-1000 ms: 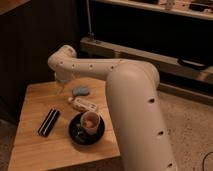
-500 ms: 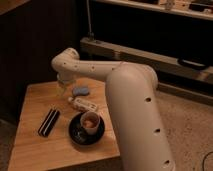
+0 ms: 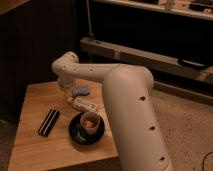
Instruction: Stand the bottle upright
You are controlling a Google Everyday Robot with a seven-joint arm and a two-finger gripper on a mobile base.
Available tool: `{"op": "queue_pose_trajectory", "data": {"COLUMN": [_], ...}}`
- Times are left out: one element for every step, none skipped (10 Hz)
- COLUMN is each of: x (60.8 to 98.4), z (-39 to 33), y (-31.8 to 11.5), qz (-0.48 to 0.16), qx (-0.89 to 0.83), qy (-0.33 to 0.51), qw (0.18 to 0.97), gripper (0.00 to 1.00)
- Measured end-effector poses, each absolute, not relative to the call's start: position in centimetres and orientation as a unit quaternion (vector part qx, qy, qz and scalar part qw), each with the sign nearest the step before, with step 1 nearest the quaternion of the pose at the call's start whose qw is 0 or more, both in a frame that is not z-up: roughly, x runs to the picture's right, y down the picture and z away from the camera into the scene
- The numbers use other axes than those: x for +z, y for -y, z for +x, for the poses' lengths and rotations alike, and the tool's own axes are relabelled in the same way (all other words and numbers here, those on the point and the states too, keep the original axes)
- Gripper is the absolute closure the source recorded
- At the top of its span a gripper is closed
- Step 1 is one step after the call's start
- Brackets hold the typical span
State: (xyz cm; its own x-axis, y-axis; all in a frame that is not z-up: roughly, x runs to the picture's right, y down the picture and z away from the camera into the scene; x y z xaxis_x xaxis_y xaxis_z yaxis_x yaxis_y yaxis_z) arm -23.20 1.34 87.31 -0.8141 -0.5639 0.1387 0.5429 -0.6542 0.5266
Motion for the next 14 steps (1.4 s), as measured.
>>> {"op": "queue_pose_trajectory", "data": {"x": [87.4,87.6,87.7,87.8,88.1,88.4,88.7,88.9,89.1,89.5,89.8,90.0,90.4,90.9], "z": [-23.1,-23.0,-23.0,-23.1,-23.1,-23.1,-23.2,-23.4,-23.6,-23.5,-23.6,-23.7,-23.6,-23.3], "y": [-1.6,-1.9,-2.3,-2.7,-3.1,-3.4,-3.8,-4.2,-4.6,-5.1,-5.4,-5.7,-5.9,-6.0], "qz": [0.015,0.011,0.006,0.003,0.0,-0.003,-0.005,-0.008,-0.009,-0.014,-0.016,-0.017,-0.018,-0.017], "qx": [-0.909,-0.909,-0.909,-0.909,-0.909,-0.909,-0.908,-0.908,-0.907,-0.907,-0.906,-0.906,-0.903,-0.9], "qy": [0.285,0.287,0.29,0.293,0.295,0.297,0.298,0.3,0.302,0.304,0.306,0.308,0.311,0.314], "qw": [0.304,0.302,0.299,0.296,0.294,0.293,0.294,0.293,0.292,0.292,0.291,0.29,0.295,0.303], "gripper": [0.2,0.2,0.2,0.2,0.2,0.2,0.2,0.2,0.2,0.2,0.2,0.2,0.2,0.2]}}
